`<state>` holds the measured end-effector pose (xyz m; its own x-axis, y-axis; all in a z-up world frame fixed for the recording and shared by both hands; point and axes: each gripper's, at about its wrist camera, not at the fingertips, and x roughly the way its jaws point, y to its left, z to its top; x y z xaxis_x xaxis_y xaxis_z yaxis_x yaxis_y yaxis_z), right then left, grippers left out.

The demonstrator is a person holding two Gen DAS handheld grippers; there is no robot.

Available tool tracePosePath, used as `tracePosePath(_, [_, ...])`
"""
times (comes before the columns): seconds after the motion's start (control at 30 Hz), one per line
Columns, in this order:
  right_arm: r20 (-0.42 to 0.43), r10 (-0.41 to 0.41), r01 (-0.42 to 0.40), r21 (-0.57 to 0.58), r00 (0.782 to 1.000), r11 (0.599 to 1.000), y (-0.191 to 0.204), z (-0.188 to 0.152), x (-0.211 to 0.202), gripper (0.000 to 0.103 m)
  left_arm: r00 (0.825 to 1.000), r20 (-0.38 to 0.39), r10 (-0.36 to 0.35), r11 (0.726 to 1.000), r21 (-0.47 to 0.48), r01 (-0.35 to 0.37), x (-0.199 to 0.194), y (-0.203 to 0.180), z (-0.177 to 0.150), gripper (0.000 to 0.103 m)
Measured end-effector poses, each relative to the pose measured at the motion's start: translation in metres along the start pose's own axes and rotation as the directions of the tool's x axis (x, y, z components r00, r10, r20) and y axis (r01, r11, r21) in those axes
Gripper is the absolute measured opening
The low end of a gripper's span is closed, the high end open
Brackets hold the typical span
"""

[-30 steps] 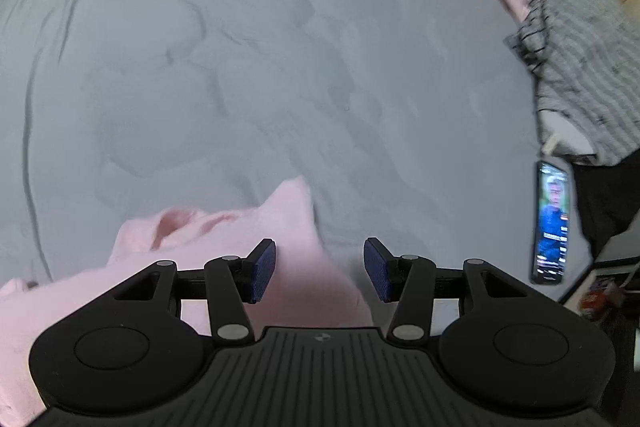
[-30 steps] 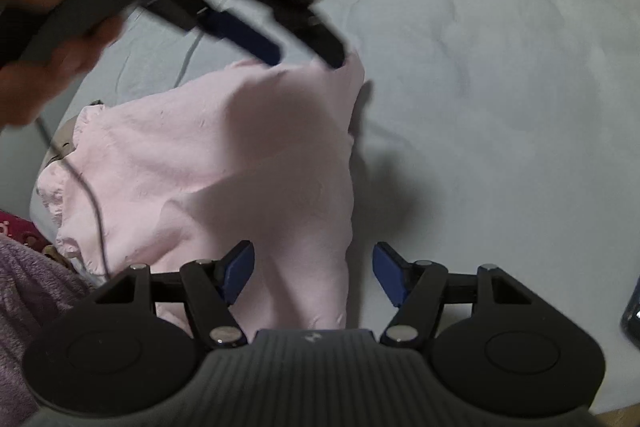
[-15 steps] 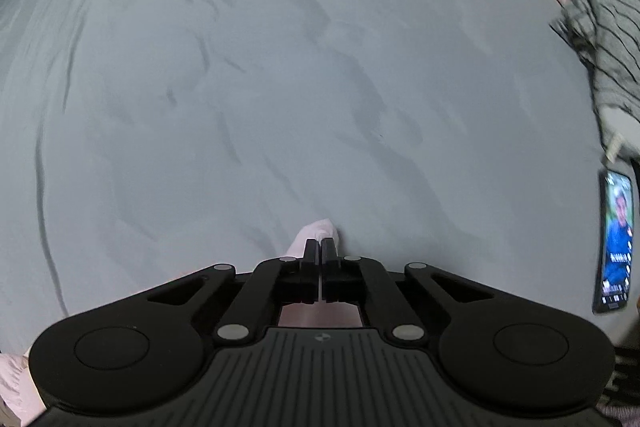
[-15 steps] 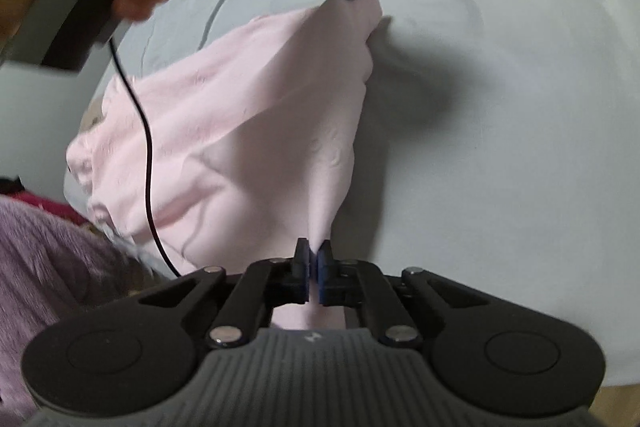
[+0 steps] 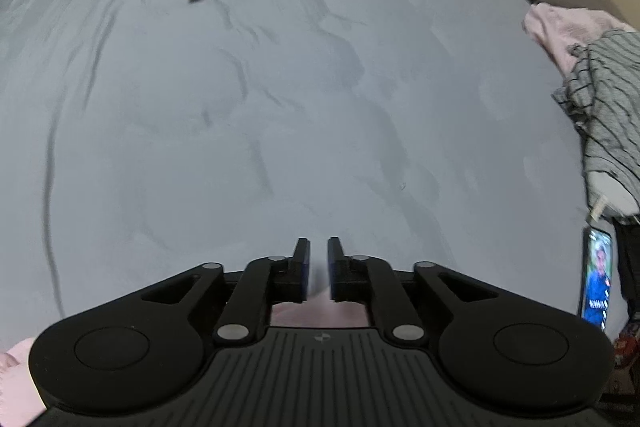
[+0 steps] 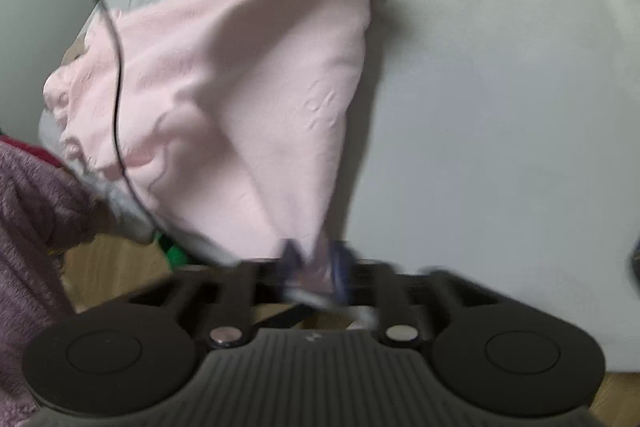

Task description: Fold clothes

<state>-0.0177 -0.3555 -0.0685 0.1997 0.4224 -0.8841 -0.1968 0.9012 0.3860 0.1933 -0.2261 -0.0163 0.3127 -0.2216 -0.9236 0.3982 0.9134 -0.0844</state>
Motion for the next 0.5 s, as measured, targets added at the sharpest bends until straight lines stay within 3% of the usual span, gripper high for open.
tracePosePath(0.1, [0.095,-0.032,0.034,-0.020,0.995,0.999,0.003,0.008,-0.016,0.055,1.000,0.009,-0.012,1.000,0.015,0.011,-0.021,0.019,-0.019,0.016])
tracePosePath(0.23, [0.200,-0.015,0.019,-0.018,0.980,1.000,0.008,0.016,-0.032,0.055,1.000,0.015,-0.006,1.000,0.016,0.005,-0.048,0.058,-0.059,0.016])
tracePosePath(0.5, [0.235,0.030,-0.005,-0.110,0.972,0.994,0.053,0.029,-0.019,0.055,0.998,0.028,0.062,0.992,-0.115,-0.059,-0.091,0.148,-0.148,0.026])
